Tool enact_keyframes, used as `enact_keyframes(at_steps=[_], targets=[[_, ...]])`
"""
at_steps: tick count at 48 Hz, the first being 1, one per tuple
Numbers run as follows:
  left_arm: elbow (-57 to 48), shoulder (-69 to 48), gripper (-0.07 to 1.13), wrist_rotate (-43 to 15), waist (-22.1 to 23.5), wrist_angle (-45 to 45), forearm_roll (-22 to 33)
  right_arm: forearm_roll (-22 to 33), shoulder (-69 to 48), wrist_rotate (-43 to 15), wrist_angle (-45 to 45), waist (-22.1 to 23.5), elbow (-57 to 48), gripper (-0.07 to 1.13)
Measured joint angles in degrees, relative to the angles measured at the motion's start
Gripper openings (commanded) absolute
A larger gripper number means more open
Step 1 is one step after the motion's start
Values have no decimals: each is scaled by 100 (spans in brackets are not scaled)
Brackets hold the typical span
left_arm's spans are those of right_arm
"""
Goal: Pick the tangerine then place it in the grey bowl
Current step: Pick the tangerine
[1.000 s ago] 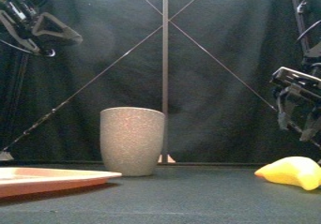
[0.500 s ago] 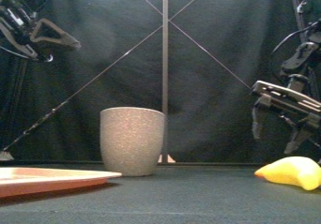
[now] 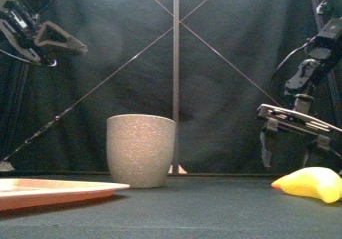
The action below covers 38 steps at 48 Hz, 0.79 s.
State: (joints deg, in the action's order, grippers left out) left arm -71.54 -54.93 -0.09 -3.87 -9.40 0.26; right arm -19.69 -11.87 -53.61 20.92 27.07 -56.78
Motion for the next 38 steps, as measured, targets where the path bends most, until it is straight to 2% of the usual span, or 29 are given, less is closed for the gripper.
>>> enact_keyframes(at_steps=[15,31,38], targets=[[9,9,11,0,-9,0,0,105,501,-149,9,-237,246,94],[-35,0,11,0,0,0,0,378,721,-272,255,-334,466,69],[-53,9,11,9,9,0,9,387,721,-264,316,-387,492,66]])
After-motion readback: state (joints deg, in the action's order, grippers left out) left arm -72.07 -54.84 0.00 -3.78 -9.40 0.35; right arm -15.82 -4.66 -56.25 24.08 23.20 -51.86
